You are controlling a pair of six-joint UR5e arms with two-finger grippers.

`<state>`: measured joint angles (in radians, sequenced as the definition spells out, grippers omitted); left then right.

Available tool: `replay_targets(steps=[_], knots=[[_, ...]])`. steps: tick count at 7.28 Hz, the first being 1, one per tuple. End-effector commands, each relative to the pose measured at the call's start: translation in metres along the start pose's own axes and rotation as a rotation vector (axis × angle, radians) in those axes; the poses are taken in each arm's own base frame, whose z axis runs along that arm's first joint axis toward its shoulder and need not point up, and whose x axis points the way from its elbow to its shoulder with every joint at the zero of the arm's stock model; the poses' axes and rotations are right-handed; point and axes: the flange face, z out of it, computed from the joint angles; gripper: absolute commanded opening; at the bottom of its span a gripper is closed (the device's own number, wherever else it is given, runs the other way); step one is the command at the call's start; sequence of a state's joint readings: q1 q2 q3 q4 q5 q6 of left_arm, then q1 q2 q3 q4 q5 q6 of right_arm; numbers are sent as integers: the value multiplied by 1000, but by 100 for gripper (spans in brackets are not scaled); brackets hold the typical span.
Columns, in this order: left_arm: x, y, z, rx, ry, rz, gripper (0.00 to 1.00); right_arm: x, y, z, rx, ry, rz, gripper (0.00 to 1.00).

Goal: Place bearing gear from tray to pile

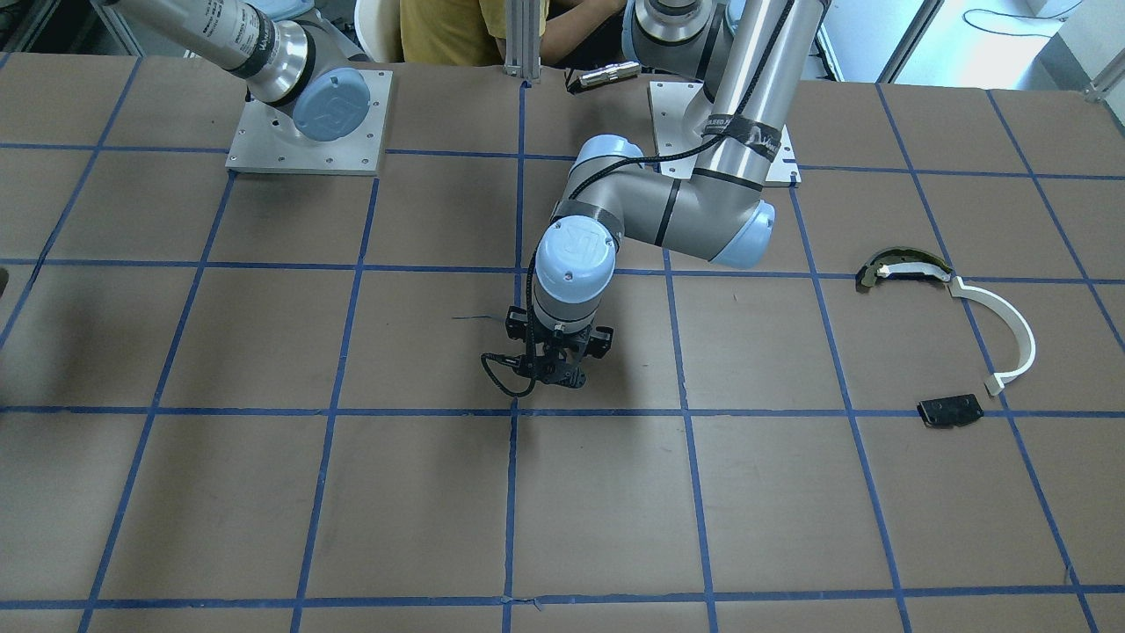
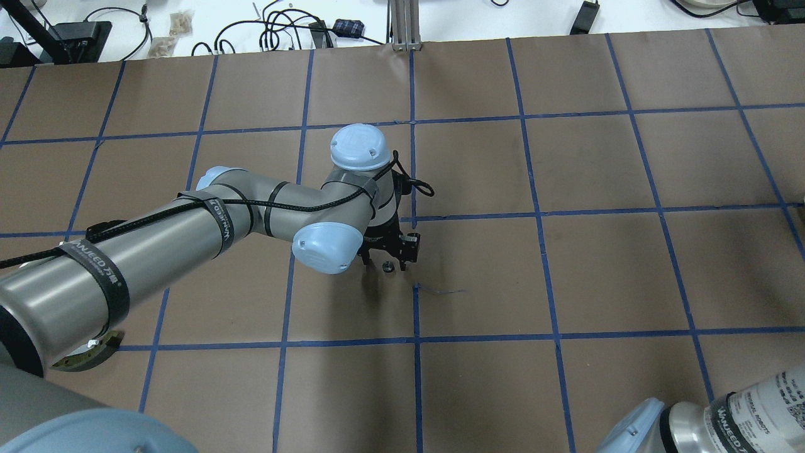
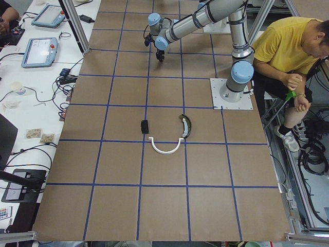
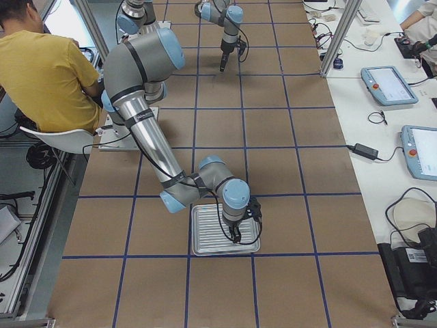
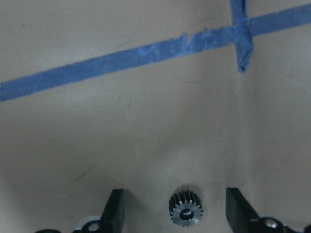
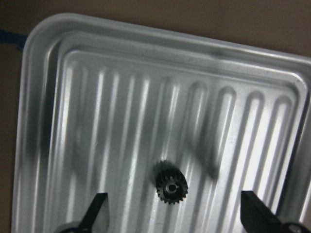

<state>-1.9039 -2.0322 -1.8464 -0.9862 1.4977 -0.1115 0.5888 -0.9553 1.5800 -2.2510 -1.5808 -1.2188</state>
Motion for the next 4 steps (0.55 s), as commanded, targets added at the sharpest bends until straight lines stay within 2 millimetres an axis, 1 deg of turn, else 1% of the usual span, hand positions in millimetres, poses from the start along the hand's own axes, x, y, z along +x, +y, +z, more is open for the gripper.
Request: replay_targets(steps=[1,2,4], knots=[[2,-2,1,-2,9,-12,39,0,-4,5,27,-17,-10,84],[1,-1,1,-5,4,-18,2,0,-4,10,25,-22,-13,77],[-1,-2,0,-4,-3,-39,0,0,-3,11,17,-25,-53,72]])
